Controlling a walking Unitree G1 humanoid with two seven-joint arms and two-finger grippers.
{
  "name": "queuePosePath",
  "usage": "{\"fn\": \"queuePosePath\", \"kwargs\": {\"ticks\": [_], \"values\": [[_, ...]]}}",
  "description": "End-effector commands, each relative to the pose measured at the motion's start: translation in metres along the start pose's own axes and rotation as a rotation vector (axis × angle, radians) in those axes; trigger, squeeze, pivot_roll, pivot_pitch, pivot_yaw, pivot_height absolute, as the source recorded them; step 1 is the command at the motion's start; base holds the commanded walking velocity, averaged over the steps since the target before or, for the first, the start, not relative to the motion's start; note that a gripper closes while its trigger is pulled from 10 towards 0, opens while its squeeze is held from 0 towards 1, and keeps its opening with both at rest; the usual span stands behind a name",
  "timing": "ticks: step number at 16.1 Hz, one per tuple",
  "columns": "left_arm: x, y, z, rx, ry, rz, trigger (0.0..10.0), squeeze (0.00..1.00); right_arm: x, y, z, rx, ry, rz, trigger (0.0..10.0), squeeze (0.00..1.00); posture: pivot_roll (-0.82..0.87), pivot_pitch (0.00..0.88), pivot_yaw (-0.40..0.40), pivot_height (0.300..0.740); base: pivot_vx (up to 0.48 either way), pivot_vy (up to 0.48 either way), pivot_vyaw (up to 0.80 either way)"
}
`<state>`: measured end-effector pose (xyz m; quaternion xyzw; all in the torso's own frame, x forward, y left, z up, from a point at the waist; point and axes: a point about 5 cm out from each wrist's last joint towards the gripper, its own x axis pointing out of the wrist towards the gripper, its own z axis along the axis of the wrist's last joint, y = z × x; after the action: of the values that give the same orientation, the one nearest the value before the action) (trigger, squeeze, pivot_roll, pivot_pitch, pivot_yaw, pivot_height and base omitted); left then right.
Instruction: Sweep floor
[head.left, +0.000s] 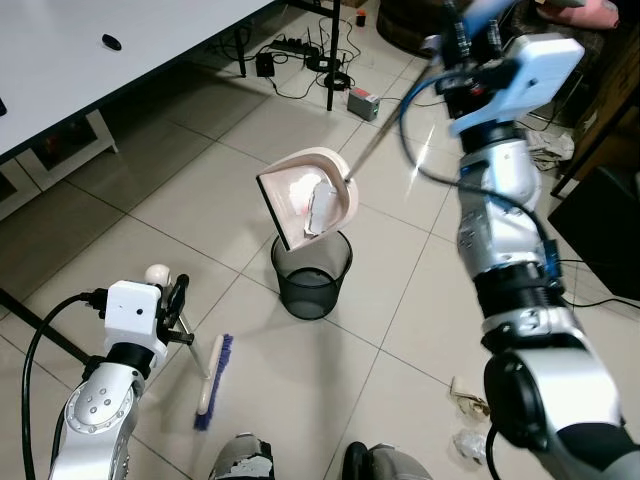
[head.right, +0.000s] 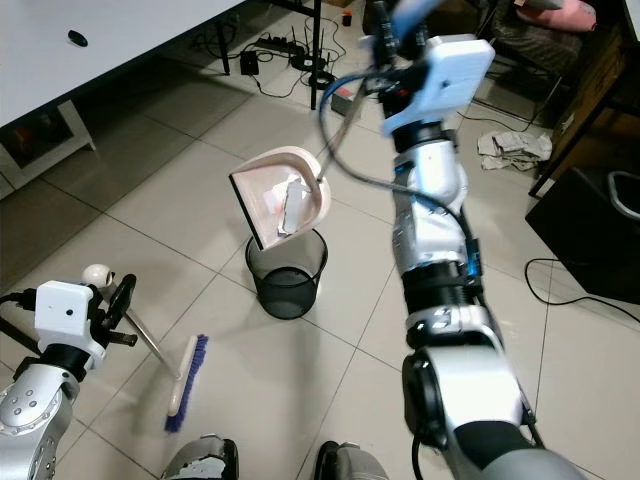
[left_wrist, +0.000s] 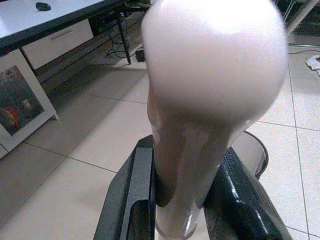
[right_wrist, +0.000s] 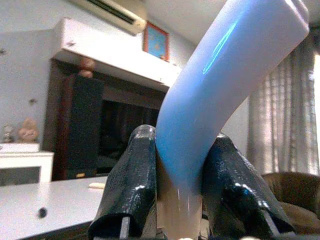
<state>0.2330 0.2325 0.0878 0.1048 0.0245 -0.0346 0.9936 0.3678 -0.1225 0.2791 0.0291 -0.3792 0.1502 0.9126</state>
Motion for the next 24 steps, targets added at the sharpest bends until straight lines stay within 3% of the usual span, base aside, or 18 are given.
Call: {"fn": "queuePosePath", "kwargs": {"ticks": [1, 2, 4, 6, 11, 14, 18, 20, 21, 22, 23, 24], "values": [[-0.002, -0.003, -0.003, 0.010, 0.015, -0.012, 10.0, 0.00, 0.002, 0.010, 0.016, -0.057, -0.102, 0.078, 10.0, 0.00, 0.14, 0.125, -0.032, 0.740, 0.000, 0.000, 0.00], [-0.003, -0.003, -0.003, 0.010, 0.016, -0.014, 10.0, 0.00, 0.000, 0.014, 0.015, -0.064, -0.105, 0.100, 10.0, 0.00, 0.14, 0.125, -0.032, 0.740, 0.000, 0.000, 0.00], [-0.003, -0.004, -0.004, 0.014, 0.019, -0.020, 10.0, 0.00, -0.013, 0.039, 0.013, -0.131, -0.133, 0.268, 10.0, 0.00, 0.14, 0.125, -0.032, 0.740, 0.000, 0.000, 0.00], [-0.003, -0.005, -0.004, 0.015, 0.019, -0.023, 10.0, 0.00, -0.025, 0.054, 0.010, -0.176, -0.141, 0.374, 10.0, 0.00, 0.14, 0.128, -0.031, 0.740, 0.000, 0.000, 0.00], [-0.002, -0.006, -0.005, 0.031, 0.024, -0.038, 10.0, 0.00, -0.044, 0.075, 0.004, -0.157, -0.151, 0.454, 10.0, 0.00, 0.13, 0.139, -0.024, 0.740, 0.000, 0.000, 0.00], [-0.002, -0.008, -0.004, 0.035, 0.023, -0.043, 10.0, 0.00, -0.057, 0.092, 0.001, -0.200, -0.169, 0.567, 10.0, 0.00, 0.14, 0.138, -0.024, 0.740, 0.000, 0.000, 0.00], [-0.002, -0.008, -0.005, 0.040, 0.024, -0.048, 10.0, 0.00, -0.066, 0.099, -0.001, -0.236, -0.175, 0.639, 10.0, 0.00, 0.14, 0.139, -0.023, 0.740, 0.000, 0.000, 0.00], [-0.002, -0.009, -0.005, 0.041, 0.024, -0.049, 10.0, 0.00, -0.066, 0.099, 0.000, -0.254, -0.187, 0.641, 10.0, 0.00, 0.14, 0.139, -0.024, 0.740, 0.000, 0.000, 0.00], [-0.001, -0.009, -0.005, 0.042, 0.024, -0.050, 10.0, 0.00, -0.060, 0.093, 0.005, -0.257, -0.207, 0.587, 10.0, 0.00, 0.13, 0.139, -0.022, 0.740, 0.000, 0.000, 0.00], [-0.001, -0.011, -0.006, 0.043, 0.028, -0.065, 10.0, 0.00, -0.038, 0.071, 0.021, -0.256, -0.248, 0.411, 10.0, 0.00, 0.13, 0.139, -0.021, 0.740, 0.000, 0.000, 0.00], [-0.001, -0.012, -0.006, 0.042, 0.030, -0.071, 10.0, 0.00, -0.033, 0.065, 0.025, -0.260, -0.254, 0.371, 10.0, 0.00, 0.13, 0.138, -0.019, 0.740, 0.000, 0.000, 0.00], [0.000, -0.017, -0.007, 0.041, 0.032, -0.096, 10.0, 0.00, -0.019, 0.041, 0.033, -0.315, -0.238, 0.255, 10.0, 0.00, 0.12, 0.136, -0.016, 0.740, 0.000, 0.000, 0.00]]}}
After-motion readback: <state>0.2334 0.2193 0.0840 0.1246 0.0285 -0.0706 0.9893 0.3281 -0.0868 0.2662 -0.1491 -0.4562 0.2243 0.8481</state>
